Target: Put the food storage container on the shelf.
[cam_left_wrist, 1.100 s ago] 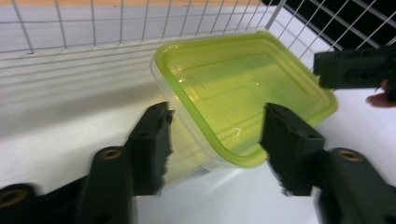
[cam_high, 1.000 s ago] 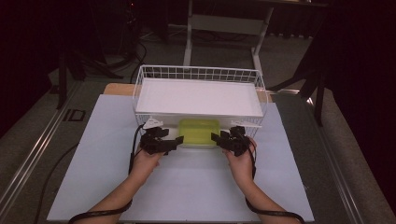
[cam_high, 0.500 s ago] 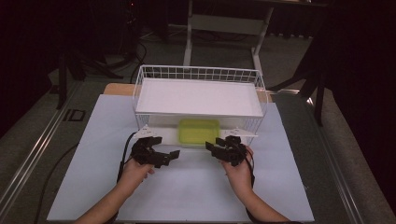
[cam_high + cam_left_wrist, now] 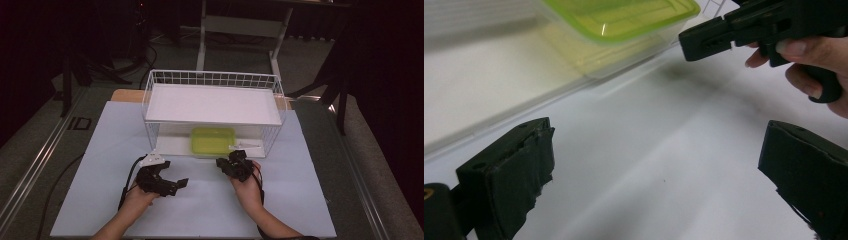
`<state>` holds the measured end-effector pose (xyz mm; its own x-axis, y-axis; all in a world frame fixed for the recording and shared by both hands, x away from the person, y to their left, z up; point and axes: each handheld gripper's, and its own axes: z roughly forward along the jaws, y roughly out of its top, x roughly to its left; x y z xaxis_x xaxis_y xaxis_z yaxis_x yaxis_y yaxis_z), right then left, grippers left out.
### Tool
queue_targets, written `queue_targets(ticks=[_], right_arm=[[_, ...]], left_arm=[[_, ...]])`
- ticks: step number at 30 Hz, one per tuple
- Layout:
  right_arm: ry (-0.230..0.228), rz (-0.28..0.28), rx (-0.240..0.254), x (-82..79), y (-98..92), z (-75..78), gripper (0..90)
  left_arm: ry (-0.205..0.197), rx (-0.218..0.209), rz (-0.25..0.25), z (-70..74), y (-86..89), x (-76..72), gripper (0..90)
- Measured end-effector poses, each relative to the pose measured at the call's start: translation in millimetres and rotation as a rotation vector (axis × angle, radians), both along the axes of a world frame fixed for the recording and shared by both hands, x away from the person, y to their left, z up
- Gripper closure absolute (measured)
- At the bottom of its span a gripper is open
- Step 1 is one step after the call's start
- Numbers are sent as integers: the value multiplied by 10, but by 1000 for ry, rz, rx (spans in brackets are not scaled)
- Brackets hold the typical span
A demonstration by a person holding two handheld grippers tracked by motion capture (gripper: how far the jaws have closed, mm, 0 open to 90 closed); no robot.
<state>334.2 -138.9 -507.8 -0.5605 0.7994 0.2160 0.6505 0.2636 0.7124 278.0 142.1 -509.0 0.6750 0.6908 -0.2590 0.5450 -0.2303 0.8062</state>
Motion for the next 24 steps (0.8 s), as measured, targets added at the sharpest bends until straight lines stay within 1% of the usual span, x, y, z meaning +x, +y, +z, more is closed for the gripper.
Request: queue_targets(ticks=[1, 2, 4, 5, 7, 8, 10, 12, 15, 17, 21, 23, 24], right_arm=[[-3, -1, -12, 4, 22, -10, 898], [-8, -3, -15, 15, 39, -20, 900], [-4, -10, -12, 33, 74, -37, 900], [-12, -11, -14, 45, 89, -47, 900], [-15, -11, -16, 57, 109, -56, 900], [-17, -12, -19, 72, 129, -67, 900], [-16, -23, -26, 127, 167, -101, 900], [-18, -27, -21, 157, 176, -107, 900], [-19, -31, -26, 189, 187, -116, 900], [-11, -37, -35, 252, 222, -137, 900], [-23, -51, -55, 325, 268, -155, 900], [-23, -56, -56, 357, 276, -162, 900], [-17, -64, -49, 376, 282, -168, 900]], left_arm=[[-5, 3, 2, -12, 0, -3, 23], [-1, 9, 5, -22, -1, -6, 23], [-13, 11, 14, -45, 3, -12, 23], [-14, 17, 18, -53, 1, -13, 23], [-15, 17, 23, -62, 1, -10, 23], [-8, 8, 28, -74, 8, -4, 23], [1, -1, 19, -83, 13, 0, 23], [5, 5, 9, -85, 14, 0, 23], [0, 3, 13, -88, 25, 2, 23], [2, -1, 21, -95, 36, 5, 23], [4, 5, 16, -103, 37, -3, 23], [2, 7, 15, -105, 37, -6, 23], [0, 6, 15, -108, 36, -12, 23]])
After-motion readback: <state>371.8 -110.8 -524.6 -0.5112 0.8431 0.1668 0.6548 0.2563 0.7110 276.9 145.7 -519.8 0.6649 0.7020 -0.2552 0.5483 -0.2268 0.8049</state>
